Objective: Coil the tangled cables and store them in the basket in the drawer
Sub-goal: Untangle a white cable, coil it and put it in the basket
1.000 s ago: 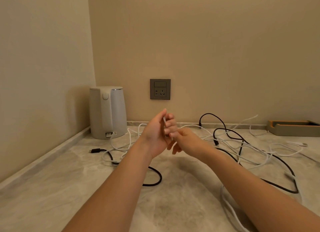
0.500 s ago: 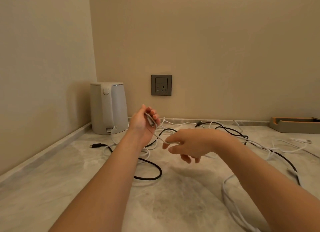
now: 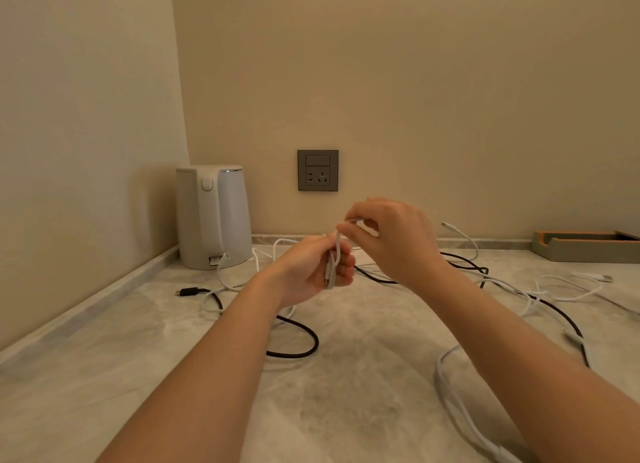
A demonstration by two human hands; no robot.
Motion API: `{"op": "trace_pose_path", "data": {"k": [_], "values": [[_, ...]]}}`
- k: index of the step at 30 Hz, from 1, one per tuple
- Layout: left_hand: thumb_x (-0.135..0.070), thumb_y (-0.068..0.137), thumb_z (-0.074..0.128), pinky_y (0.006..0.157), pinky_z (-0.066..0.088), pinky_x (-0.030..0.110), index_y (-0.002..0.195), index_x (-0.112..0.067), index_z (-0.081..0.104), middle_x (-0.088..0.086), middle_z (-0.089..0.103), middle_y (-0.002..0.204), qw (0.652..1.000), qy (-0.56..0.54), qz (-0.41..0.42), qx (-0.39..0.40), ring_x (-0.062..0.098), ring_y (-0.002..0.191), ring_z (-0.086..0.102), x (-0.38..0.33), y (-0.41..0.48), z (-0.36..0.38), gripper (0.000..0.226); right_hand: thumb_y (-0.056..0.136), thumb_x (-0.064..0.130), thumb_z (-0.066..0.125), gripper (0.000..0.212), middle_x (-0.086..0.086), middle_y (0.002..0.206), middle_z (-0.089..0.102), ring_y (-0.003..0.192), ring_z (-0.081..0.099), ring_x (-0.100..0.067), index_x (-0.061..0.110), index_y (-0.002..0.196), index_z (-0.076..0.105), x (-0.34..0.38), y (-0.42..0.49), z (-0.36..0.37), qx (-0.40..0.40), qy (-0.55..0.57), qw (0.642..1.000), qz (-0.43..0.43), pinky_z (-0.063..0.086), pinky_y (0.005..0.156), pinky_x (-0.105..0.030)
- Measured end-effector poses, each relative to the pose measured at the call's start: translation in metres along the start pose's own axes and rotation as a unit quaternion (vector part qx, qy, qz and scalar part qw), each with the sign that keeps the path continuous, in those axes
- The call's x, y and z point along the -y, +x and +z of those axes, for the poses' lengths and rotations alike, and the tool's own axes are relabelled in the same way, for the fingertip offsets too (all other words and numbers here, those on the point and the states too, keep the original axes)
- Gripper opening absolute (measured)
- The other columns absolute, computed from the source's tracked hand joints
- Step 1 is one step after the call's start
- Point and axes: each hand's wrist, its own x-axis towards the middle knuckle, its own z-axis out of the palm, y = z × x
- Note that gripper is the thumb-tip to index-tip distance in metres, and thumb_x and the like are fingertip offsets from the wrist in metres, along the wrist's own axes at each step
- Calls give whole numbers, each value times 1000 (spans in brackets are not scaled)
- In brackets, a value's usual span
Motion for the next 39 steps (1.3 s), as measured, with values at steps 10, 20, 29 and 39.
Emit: {"op": "trace_pose_path", "data": {"k": [10,20,29,39], "values": [[-53,98,19,40,34,18,66,-13,45,-6,38,43,988,-50,-48,138,6,34,34,-7,-5,1,57,92,35,56,29,-19,67,49,67,40,-15,16,75,70,-18,-8,22,101,325,920,193,32,65,-29],[-29,98,35,32,28,15,62,-15,43,-9,30,37,964,-248,46,87,2,28,27,-9,-2,-1,39,100,27,41,15,4,76,53,74,50,-15,24,92,54,-18,-28,52,317,137,928,143,36,72,-29],[-30,104,30,33,29,15,70,-14,45,-8,34,40,928,-333,123,-118,3,30,29,-15,4,-22,41,98,34,43,27,7,93,55,95,53,-21,22,121,52,29,-17,12,460,-47,887,9,37,73,-29],[-23,103,37,38,41,15,75,-8,51,-2,54,47,970,-104,102,-193,7,37,51,-12,3,-20,36,96,30,49,26,4,71,57,67,53,-23,20,73,55,29,-8,5,156,-45,977,-139,40,54,-33]]}}
